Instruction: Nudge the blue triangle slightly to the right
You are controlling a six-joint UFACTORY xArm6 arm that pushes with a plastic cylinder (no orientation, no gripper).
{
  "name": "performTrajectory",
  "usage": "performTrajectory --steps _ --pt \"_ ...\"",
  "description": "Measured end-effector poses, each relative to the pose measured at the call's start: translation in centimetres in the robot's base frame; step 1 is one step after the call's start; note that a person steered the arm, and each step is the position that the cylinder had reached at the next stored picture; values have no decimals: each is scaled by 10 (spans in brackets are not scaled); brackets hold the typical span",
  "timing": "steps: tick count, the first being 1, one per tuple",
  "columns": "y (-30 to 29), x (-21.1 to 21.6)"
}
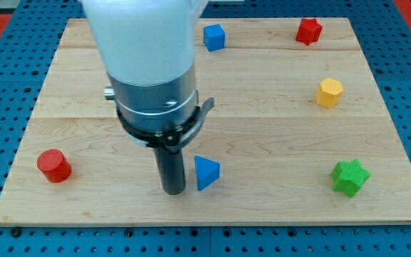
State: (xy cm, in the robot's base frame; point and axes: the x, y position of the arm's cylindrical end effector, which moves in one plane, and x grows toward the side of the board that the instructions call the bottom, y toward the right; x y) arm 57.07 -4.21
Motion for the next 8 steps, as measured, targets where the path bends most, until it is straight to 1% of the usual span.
performTrajectory --steps 4,8 --pt "10 0" --pt "38 0"
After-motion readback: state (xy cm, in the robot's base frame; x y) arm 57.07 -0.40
